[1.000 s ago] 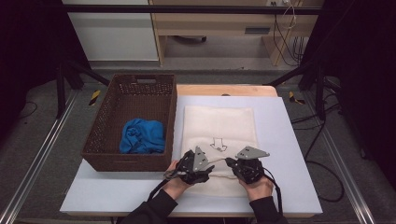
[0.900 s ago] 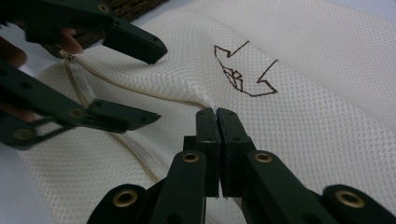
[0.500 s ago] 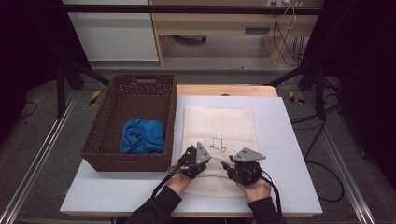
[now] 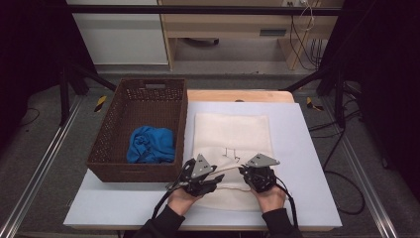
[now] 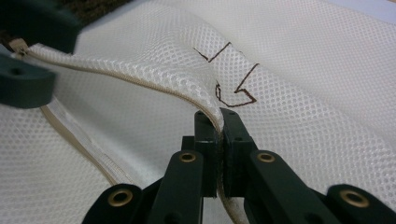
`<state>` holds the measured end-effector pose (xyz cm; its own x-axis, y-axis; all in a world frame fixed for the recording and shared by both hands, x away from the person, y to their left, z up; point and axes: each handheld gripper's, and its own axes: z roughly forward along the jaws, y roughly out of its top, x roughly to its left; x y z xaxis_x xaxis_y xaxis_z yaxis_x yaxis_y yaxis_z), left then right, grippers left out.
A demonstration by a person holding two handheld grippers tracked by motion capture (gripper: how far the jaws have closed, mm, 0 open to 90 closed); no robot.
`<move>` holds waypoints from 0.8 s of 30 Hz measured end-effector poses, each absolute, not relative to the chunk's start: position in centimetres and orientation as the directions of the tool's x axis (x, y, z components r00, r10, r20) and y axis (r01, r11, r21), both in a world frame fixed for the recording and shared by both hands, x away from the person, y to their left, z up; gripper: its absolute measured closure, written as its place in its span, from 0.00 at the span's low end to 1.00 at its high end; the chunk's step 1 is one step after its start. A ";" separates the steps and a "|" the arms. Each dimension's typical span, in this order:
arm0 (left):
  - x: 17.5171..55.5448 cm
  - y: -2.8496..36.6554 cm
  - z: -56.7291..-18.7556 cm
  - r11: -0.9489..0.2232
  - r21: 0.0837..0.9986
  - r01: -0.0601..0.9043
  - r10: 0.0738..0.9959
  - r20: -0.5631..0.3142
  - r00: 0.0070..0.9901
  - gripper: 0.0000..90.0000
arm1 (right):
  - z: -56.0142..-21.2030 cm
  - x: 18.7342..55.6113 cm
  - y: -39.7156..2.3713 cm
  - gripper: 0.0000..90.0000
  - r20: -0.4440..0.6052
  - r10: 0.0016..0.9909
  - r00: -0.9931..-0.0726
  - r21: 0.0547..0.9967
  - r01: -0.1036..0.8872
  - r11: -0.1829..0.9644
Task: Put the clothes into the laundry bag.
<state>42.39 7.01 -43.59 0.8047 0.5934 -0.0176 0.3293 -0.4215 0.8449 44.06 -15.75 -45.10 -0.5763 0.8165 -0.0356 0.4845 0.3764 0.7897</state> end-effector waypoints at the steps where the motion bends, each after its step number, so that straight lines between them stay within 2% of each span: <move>1: 42.4 7.0 -43.6 -0.421 0.845 0.329 0.593 -0.018 0.805 0.73 | -45.0 44.1 -15.9 0.97 -0.029 0.813 -0.581 0.797 0.478 0.370; 2: 41.9 7.0 -43.8 -0.418 0.845 0.333 0.587 -0.029 0.809 0.73 | -45.0 44.1 -15.9 0.97 -0.029 0.813 -0.581 0.797 0.478 0.370; 3: 41.3 6.8 -44.6 -0.432 0.833 0.345 0.576 -0.039 0.816 0.80 | -44.9 44.0 -16.0 0.96 -0.032 0.810 -0.586 0.812 0.458 0.363; 5: 41.0 6.5 -45.6 -0.450 0.818 0.359 0.574 -0.043 0.818 0.85 | -44.8 43.8 -16.0 0.96 -0.037 0.810 -0.586 0.819 0.447 0.360; 9: 41.1 5.9 -47.3 -0.473 0.789 0.392 0.569 -0.066 0.819 0.92 | -44.8 43.8 -16.1 0.96 -0.032 0.802 -0.597 0.827 0.435 0.357; 14: 41.0 5.5 -48.5 -0.494 0.767 0.410 0.581 -0.060 0.812 0.94 | -44.1 43.8 -16.5 0.96 -0.008 0.803 -0.596 0.848 0.422 0.322; 24: 40.9 5.5 -48.7 -0.485 0.774 0.408 0.589 -0.056 0.806 0.96 | -42.0 43.2 -17.0 0.97 -0.014 0.817 -0.577 0.910 0.331 0.249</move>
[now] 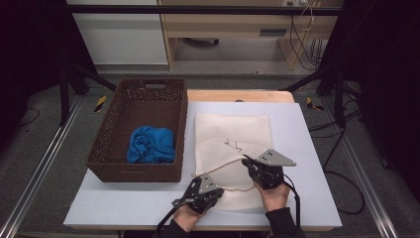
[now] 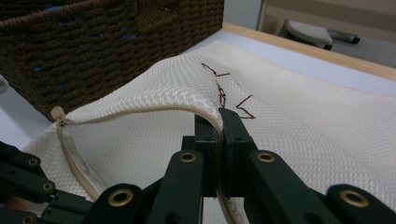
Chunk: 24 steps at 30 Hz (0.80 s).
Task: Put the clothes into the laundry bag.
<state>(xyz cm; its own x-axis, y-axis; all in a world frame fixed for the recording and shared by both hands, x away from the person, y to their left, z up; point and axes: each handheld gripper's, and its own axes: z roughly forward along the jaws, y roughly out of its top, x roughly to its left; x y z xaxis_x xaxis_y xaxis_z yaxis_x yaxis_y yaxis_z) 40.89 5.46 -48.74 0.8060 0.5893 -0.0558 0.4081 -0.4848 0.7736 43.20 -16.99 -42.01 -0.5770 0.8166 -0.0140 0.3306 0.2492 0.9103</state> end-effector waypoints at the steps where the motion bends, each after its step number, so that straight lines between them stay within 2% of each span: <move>1: 40.9 5.5 -48.7 -0.485 0.773 0.408 0.589 -0.055 0.806 0.96 | -41.9 43.1 -17.0 0.97 -0.011 0.816 -0.578 0.915 0.323 0.241; 7: 40.8 5.5 -48.7 -0.481 0.776 0.408 0.585 -0.062 0.808 0.93 | -41.3 43.0 -17.1 0.97 -0.008 0.812 -0.583 0.926 0.302 0.226; 8: 40.8 5.5 -48.6 -0.478 0.777 0.409 0.583 -0.068 0.810 0.88 | -41.5 43.1 -17.1 0.97 -0.004 0.812 -0.584 0.924 0.309 0.227; 9: 40.7 5.5 -48.5 -0.477 0.779 0.407 0.576 -0.073 0.814 0.88 | -41.5 43.1 -17.1 0.97 -0.004 0.812 -0.584 0.924 0.309 0.227; 13: 39.8 6.0 -47.0 -0.433 0.824 0.366 0.547 -0.083 0.833 0.77 | -41.6 43.2 -17.2 0.97 0.002 0.817 -0.577 0.922 0.319 0.222; 14: 39.6 6.2 -46.4 -0.422 0.834 0.355 0.549 -0.077 0.833 0.72 | -41.7 43.2 -17.3 0.97 0.003 0.819 -0.574 0.922 0.319 0.220; 15: 39.5 6.4 -46.0 -0.413 0.842 0.346 0.553 -0.069 0.830 0.72 | -41.7 43.2 -17.3 0.97 0.003 0.819 -0.574 0.922 0.319 0.220; 19: 39.2 7.9 -43.0 -0.353 0.886 0.302 0.576 -0.048 0.816 0.58 | -41.6 43.1 -17.2 0.97 0.003 0.819 -0.574 0.923 0.317 0.219; 24: 40.3 10.4 -38.9 -0.309 0.916 0.254 0.628 -0.003 0.778 0.48 | -41.6 43.1 -17.3 0.97 0.011 0.821 -0.570 0.924 0.321 0.210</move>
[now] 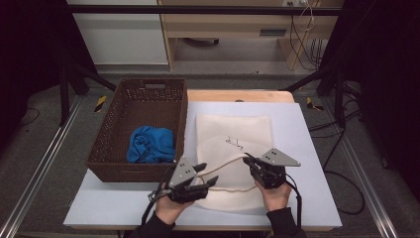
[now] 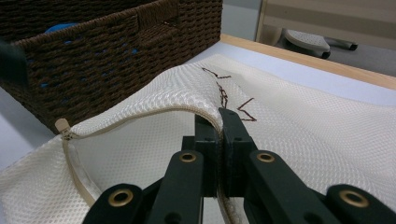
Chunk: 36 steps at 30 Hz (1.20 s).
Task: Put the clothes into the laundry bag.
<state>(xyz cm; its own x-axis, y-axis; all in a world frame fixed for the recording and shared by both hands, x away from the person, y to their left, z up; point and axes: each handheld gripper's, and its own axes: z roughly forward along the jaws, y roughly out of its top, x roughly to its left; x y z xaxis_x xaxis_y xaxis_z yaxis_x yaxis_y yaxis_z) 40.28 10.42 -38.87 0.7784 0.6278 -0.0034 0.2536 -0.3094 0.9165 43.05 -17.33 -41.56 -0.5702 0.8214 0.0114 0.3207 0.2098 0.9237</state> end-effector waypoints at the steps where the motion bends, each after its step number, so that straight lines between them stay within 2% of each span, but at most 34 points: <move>1: 40.6 11.0 -38.2 -0.301 0.920 0.252 0.641 0.000 0.767 0.46 | -41.5 43.1 -17.4 0.97 0.009 0.821 -0.571 0.923 0.320 0.213; 4: 41.5 12.6 -36.4 -0.291 0.925 0.245 0.672 0.016 0.741 0.41 | -41.5 43.0 -17.4 0.97 0.004 0.821 -0.571 0.925 0.314 0.215; 10: 43.0 15.6 -34.9 -0.264 0.929 0.258 0.723 0.014 0.691 0.38 | -41.5 43.0 -17.4 0.97 0.001 0.820 -0.573 0.925 0.312 0.216; 15: 44.2 17.5 -33.8 -0.295 0.924 0.244 0.752 0.067 0.656 0.35 | -41.5 43.0 -17.4 0.97 0.001 0.819 -0.573 0.925 0.311 0.216; 21: 46.2 20.0 -32.8 -0.313 0.913 0.260 0.782 0.093 0.617 0.34 | -41.6 43.1 -17.4 0.97 -0.004 0.817 -0.577 0.925 0.308 0.222; 28: 49.8 22.4 -34.4 -0.360 0.878 0.314 0.816 0.134 0.562 0.31 | -41.7 43.1 -17.3 0.97 -0.013 0.814 -0.580 0.923 0.307 0.234; 36: 53.0 24.0 -36.2 -0.364 0.858 0.362 0.845 0.141 0.516 0.29 | -41.8 43.2 -17.3 0.97 -0.014 0.814 -0.581 0.919 0.313 0.240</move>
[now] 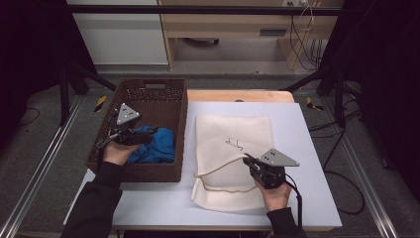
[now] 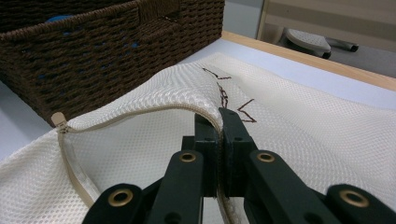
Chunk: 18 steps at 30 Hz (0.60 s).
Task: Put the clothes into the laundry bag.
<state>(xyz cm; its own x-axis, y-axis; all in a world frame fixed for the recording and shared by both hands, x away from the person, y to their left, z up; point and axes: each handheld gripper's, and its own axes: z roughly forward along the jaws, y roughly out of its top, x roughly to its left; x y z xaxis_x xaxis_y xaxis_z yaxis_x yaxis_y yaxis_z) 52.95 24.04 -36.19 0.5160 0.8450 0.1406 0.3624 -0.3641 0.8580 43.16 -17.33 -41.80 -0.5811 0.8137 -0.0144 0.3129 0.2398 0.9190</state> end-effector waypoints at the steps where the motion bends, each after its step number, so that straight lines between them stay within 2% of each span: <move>1: 53.5 24.1 -36.6 -0.372 0.848 0.379 0.848 0.143 0.511 0.28 | -41.8 43.2 -17.3 0.97 -0.015 0.813 -0.581 0.919 0.313 0.240; 6: 54.8 24.1 -38.1 -0.422 0.800 0.426 0.845 0.177 0.505 0.26 | -41.9 43.3 -17.5 0.97 -0.009 0.817 -0.577 0.918 0.320 0.235; 18: 56.4 23.5 -40.6 -0.466 0.668 0.580 0.839 0.126 0.529 0.21 | -42.1 43.4 -17.6 0.97 -0.001 0.808 -0.589 0.912 0.331 0.242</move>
<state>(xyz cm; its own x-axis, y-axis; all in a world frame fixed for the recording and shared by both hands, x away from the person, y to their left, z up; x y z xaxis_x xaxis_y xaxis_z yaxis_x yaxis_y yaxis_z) 56.37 23.47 -40.58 0.5292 0.8391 0.1260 0.5799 -0.4661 0.6682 43.39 -17.62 -42.13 -0.5890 0.8081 -0.0007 0.3308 0.2419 0.9122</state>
